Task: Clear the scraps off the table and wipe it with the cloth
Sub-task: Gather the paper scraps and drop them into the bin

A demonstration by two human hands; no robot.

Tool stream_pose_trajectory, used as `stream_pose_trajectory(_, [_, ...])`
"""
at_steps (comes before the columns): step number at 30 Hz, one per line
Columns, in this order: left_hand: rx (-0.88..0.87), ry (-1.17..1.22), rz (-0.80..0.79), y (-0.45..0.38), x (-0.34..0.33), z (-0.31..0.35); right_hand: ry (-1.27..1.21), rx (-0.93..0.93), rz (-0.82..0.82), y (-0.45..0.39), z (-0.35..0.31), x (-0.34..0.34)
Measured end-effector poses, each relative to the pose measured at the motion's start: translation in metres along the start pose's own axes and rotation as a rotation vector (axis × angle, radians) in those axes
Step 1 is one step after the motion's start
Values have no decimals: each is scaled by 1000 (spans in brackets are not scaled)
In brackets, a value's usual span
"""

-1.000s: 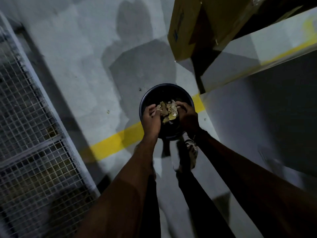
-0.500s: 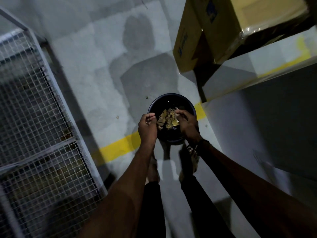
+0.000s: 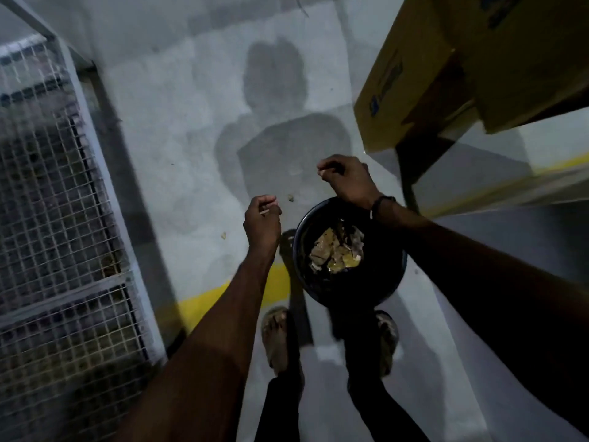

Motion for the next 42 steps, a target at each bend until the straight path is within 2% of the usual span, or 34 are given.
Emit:
stream_pose_trajectory(4, [-14,-16,-17,-57,-31,-38,132,-72,-234,-70,28,-28])
stream_pose_trajectory(8, [-33,-80,-36,-112,-63,-82,142,-191,-491,-121,64,-67])
stream_pose_trajectory(13, [-177,-226,-95,-172,-94,-138,136,-286,-603,-171,96,-101])
stream_pose_trajectory(18, [-404,-444,-103,-180,-112,-147,141,-309,-683,-190,122,-109])
stream_pose_trajectory(22, [-518,-597,-157,-184,-117,-152,93,-341,-657,-189,136,-103])
stream_pose_trajectory(24, [-513,-581,-147,-183,-114,-151,87,-334,-629,-185,135,-95])
stream_pose_trajectory(30, [-323,-149,52,-142,-81,-102,-26,-174,-374,-153,104,-56])
stream_pose_trajectory(32, [-316,-84,59,-116,-70,-78,-117,-132,-261,-130,87,-43])
stream_pose_trajectory(36, [-496,-43,-22,-40,-51,-30,-251,-112,-60,-72,54,-20])
stream_pose_trajectory(39, [-675,-193,-146,9,-46,-16,-336,-176,70,-22,45,-14])
stream_pose_trajectory(42, [-798,-373,-334,45,-50,-25,-321,-250,192,29,50,-10])
Point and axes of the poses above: each hand's wrist, its own y-axis away from the middle knuckle, its own x-axis out of the back of the hand, z = x × y, the point moved 4 cm from there along -y, towards the middle knuckle
